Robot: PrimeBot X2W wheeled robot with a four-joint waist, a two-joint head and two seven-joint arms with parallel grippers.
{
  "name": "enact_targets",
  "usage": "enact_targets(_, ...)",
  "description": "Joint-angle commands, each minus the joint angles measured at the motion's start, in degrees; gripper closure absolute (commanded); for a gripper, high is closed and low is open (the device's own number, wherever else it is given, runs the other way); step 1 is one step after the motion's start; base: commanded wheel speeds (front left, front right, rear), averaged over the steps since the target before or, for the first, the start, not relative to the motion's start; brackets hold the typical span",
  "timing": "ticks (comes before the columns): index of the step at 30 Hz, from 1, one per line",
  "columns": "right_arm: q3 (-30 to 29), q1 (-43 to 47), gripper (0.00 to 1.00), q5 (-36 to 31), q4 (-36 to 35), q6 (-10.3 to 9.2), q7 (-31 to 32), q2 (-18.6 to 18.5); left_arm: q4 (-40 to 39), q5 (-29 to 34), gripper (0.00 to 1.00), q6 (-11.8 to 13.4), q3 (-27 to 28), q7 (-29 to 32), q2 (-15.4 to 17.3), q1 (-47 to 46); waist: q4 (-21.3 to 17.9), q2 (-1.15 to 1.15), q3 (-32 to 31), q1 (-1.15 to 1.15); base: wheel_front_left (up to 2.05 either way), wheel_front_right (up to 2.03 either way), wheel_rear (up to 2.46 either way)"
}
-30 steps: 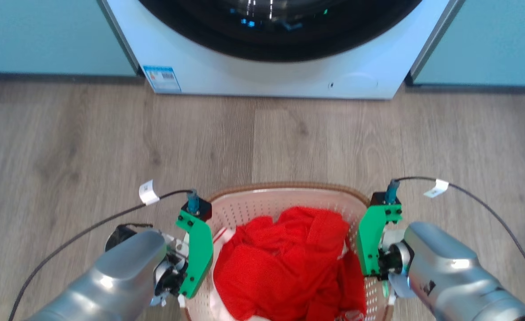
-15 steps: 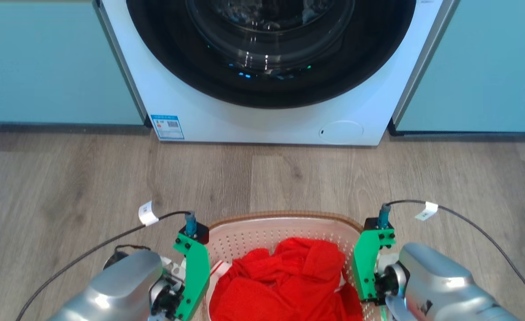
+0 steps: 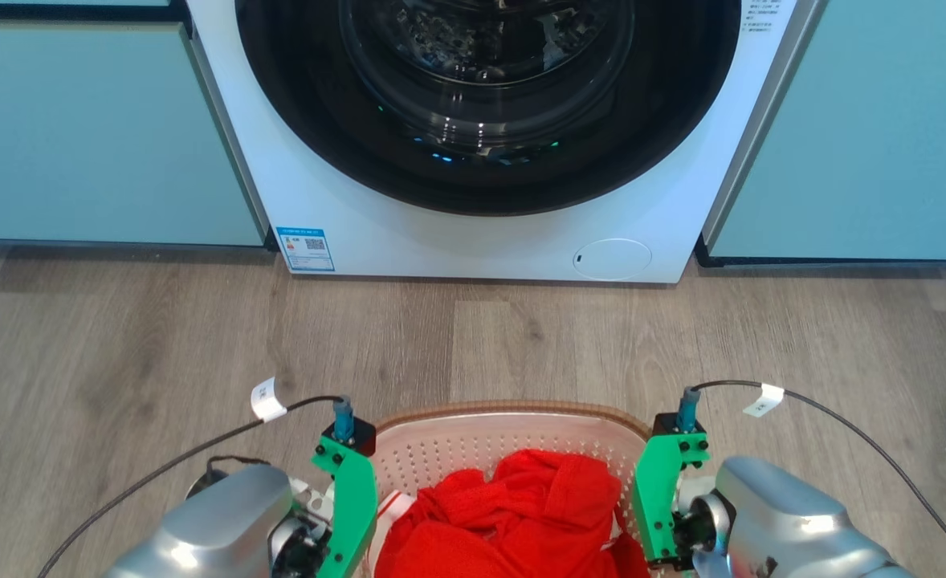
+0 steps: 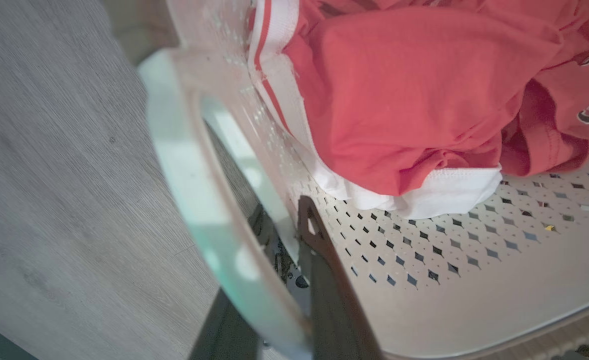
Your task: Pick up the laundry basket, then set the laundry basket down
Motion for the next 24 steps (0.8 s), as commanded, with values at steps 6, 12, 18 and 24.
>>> enact_targets(6, 1.9, -2.5, 1.00, 1.2, -3.4, 1.00, -1.1, 2.6, -2.7, 0.3, 1.00, -1.0, 0.1, 0.3, -0.6, -1.3, -0.1, 0.00, -0.3, 0.01, 0.00, 0.00, 0.00)
enact_targets(12, 2.8, -2.8, 1.00, 2.0, -3.0, 1.00, -1.5, 2.6, -2.4, 0.2, 1.00, -1.0, 0.1, 0.3, -0.6, -1.3, -0.1, 0.00, -0.4, 0.01, 0.00, 0.00, 0.00)
enact_targets(18, 3.4, -3.3, 1.00, 2.9, -2.9, 1.00, -1.5, 2.6, -2.1, -0.1, 1.00, -1.0, 0.1, 0.3, -0.8, -1.4, 0.1, 0.00, -0.3, 0.01, 0.00, 0.00, 0.00)
enact_targets(24, 4.2, -4.1, 1.00, 3.4, -2.4, 1.00, -1.9, 2.6, -1.8, -0.2, 1.00, -1.0, 0.1, 0.1, -1.0, -1.5, 0.2, 0.00, -0.2, 0.01, 0.00, 0.00, 0.00)
